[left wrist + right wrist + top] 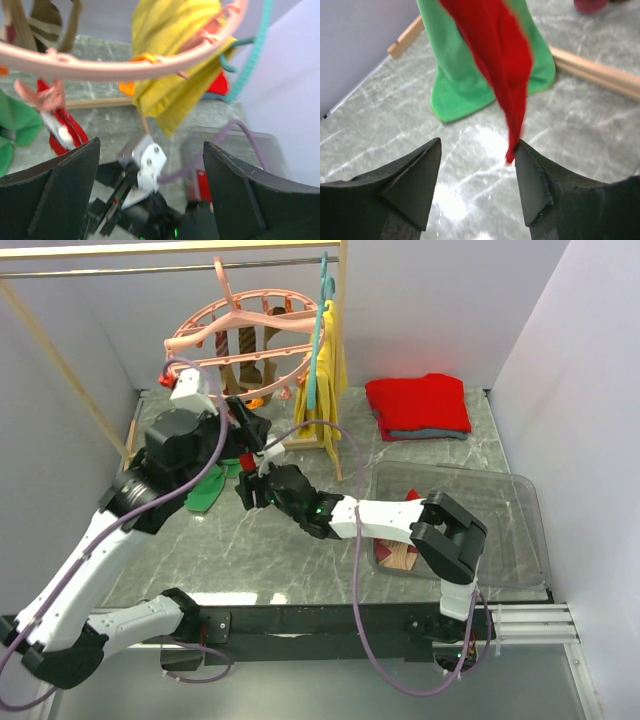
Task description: Remove the socks clipped to the hanger
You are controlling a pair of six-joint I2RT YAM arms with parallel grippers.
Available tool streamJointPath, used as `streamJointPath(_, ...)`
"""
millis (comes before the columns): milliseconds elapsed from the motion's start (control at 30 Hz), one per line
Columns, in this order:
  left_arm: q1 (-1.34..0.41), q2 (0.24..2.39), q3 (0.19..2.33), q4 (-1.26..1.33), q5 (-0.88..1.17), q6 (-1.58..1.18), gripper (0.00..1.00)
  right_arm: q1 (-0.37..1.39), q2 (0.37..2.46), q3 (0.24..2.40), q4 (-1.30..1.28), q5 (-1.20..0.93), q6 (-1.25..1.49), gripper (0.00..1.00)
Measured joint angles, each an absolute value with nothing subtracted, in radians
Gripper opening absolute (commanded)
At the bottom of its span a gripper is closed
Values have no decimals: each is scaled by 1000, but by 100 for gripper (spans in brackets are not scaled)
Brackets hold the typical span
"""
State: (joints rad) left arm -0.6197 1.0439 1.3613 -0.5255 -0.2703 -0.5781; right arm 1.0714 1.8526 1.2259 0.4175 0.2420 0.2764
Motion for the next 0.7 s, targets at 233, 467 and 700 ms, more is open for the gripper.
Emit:
streamJointPath(233,-620,892,1352,-580,-202,-630,89,1071,1765,1103,414,223,294,100)
streamJointPath(467,-620,729,1275,-629,-190,-700,87,1060,1753,1080,439,172,265,99)
streamJointPath(700,-620,621,1149,-699,-212,-779,80,1003,1808,1123,560,111,204,94)
